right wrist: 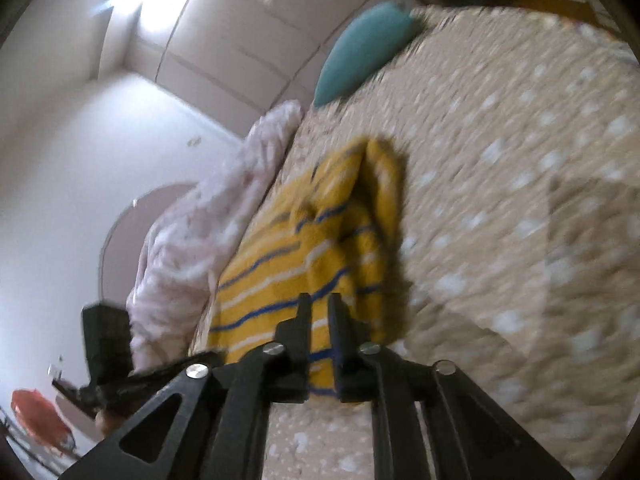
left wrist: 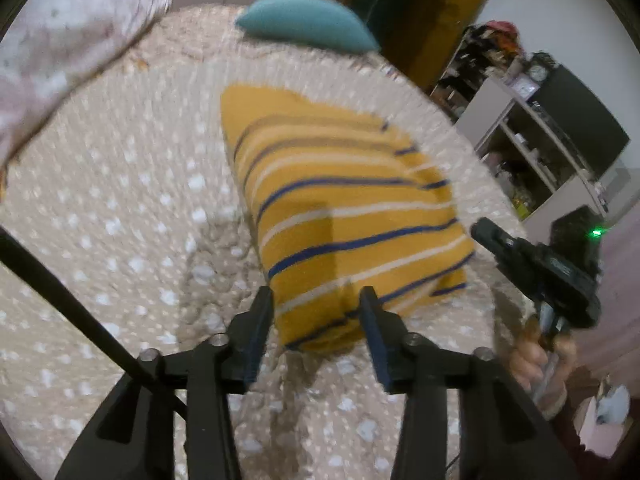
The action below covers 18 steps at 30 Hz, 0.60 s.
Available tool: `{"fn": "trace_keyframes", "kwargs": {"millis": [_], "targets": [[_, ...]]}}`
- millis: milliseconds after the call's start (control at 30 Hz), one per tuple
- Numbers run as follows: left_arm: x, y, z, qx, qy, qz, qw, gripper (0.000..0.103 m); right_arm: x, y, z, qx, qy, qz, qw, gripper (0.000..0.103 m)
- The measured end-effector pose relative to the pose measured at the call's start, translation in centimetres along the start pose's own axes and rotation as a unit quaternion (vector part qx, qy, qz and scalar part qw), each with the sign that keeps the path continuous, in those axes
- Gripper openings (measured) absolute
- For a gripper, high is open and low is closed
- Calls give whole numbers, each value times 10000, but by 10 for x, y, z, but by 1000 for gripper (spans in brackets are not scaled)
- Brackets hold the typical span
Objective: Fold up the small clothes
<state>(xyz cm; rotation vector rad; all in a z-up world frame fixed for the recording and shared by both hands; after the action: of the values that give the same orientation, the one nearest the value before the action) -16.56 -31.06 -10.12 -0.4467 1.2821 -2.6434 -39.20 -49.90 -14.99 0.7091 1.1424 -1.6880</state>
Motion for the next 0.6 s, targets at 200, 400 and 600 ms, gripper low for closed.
{"fn": "trace_keyframes", "kwargs": {"millis": [200, 400, 600], "targets": [[5, -6, 43, 532, 15, 356, 9979, 70, -19, -6, 8, 280, -337, -134, 9990, 15], [1, 65, 57, 111, 84, 792, 9968, 70, -25, 16, 0, 203, -582, -416, 9972, 15], [-18, 101, 21, -125, -652, 150, 9977, 79, -24, 3, 3, 405, -854, -500, 9943, 16]]}}
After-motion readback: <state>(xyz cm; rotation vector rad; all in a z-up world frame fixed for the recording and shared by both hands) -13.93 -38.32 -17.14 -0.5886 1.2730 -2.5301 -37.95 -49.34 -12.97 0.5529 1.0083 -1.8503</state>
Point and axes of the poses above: each gripper's, at about its wrist camera, not at the fingertips, and y roughly the way its jaws point, x to its right, z to its top, the point moved 4 cm from there along y, roughly the way its jaws point, and after that the axes turned 8 degrees about y, right-handed, at the moved point
